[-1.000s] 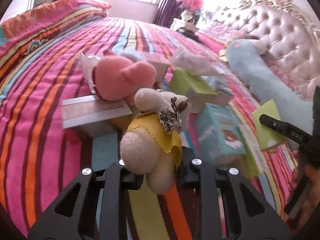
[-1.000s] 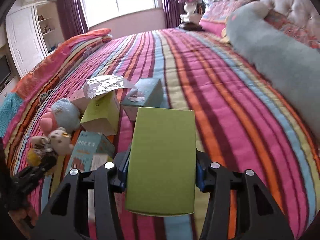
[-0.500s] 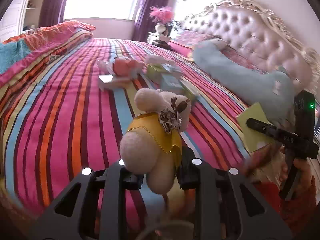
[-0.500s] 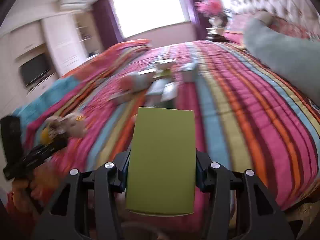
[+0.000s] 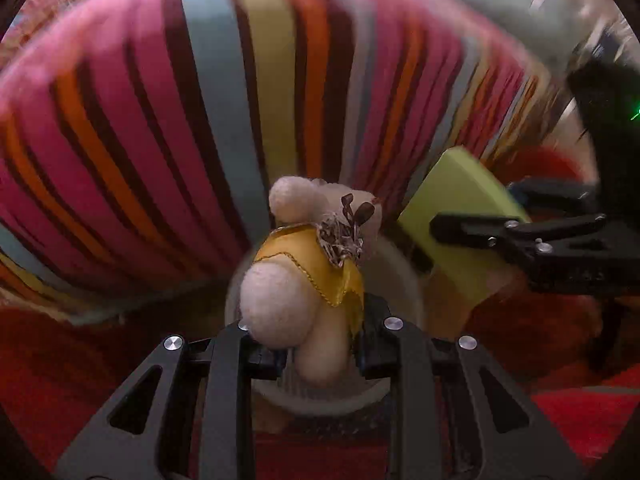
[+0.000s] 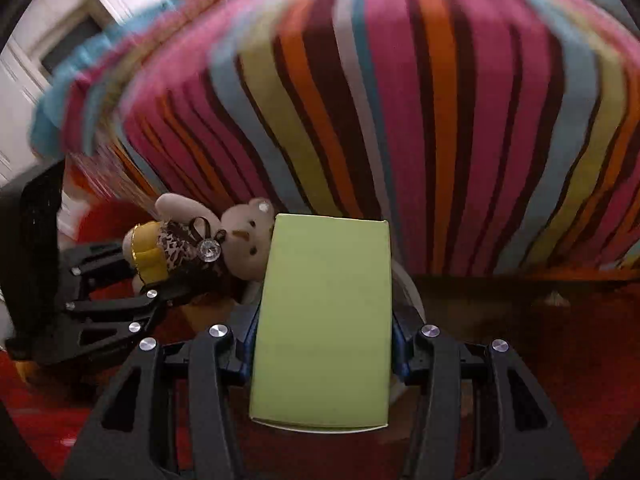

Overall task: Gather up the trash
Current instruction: 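Carry the bear and green box over the wastebasket and open both tools, then move both tools back over the bedspread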

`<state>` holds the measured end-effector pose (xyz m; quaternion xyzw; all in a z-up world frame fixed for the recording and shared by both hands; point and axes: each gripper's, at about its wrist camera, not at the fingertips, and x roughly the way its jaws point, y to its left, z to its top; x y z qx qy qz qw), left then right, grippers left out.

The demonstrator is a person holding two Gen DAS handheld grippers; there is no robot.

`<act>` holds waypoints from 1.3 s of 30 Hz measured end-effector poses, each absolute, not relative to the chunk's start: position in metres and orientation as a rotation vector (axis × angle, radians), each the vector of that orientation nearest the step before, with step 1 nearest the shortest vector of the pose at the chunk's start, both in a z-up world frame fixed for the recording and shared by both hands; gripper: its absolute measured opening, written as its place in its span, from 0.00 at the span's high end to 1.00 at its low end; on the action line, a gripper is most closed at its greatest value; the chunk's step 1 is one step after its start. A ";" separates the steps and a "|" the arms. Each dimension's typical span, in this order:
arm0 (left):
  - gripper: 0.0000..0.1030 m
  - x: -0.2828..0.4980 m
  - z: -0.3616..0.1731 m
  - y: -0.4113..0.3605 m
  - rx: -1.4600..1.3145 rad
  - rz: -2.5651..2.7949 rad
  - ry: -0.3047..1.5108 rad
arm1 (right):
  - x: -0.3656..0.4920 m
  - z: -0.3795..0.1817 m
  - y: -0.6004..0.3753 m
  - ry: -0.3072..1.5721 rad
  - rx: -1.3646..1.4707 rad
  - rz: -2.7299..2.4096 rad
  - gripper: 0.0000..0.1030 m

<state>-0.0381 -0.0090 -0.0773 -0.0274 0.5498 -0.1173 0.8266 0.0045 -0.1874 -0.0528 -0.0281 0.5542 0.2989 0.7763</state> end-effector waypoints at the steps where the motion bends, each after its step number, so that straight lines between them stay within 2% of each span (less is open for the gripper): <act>1: 0.75 -0.034 -0.090 -0.011 -0.044 -0.247 1.208 | 0.004 -0.063 -0.183 1.227 -0.090 0.633 0.54; 6: 0.75 -0.019 -0.131 -0.012 -0.097 -0.261 1.329 | 0.007 -0.105 -0.168 1.335 -0.113 0.639 0.53; 7: 0.72 -0.018 -0.134 -0.012 -0.110 -0.261 1.342 | 0.009 -0.110 -0.166 1.350 -0.115 0.639 0.53; 8: 0.62 -0.017 -0.139 -0.012 -0.112 -0.258 1.361 | 0.012 -0.115 -0.163 1.367 -0.114 0.642 0.50; 9: 0.51 -0.016 -0.143 -0.013 -0.104 -0.242 1.382 | 0.013 -0.117 -0.162 1.377 -0.112 0.640 0.38; 10: 0.35 -0.015 -0.148 -0.013 -0.080 -0.203 1.398 | 0.010 -0.119 -0.165 1.387 -0.113 0.631 0.31; 11: 0.25 -0.017 -0.152 -0.012 -0.051 -0.153 1.409 | 0.013 -0.121 -0.166 1.394 -0.116 0.602 0.21; 33: 0.25 -0.015 -0.163 -0.008 -0.109 -0.149 1.435 | 0.008 -0.130 -0.178 1.406 -0.114 0.529 0.21; 39: 0.25 -0.021 -0.132 -0.013 -0.082 -0.184 1.314 | 0.000 -0.102 -0.179 1.318 -0.129 0.561 0.21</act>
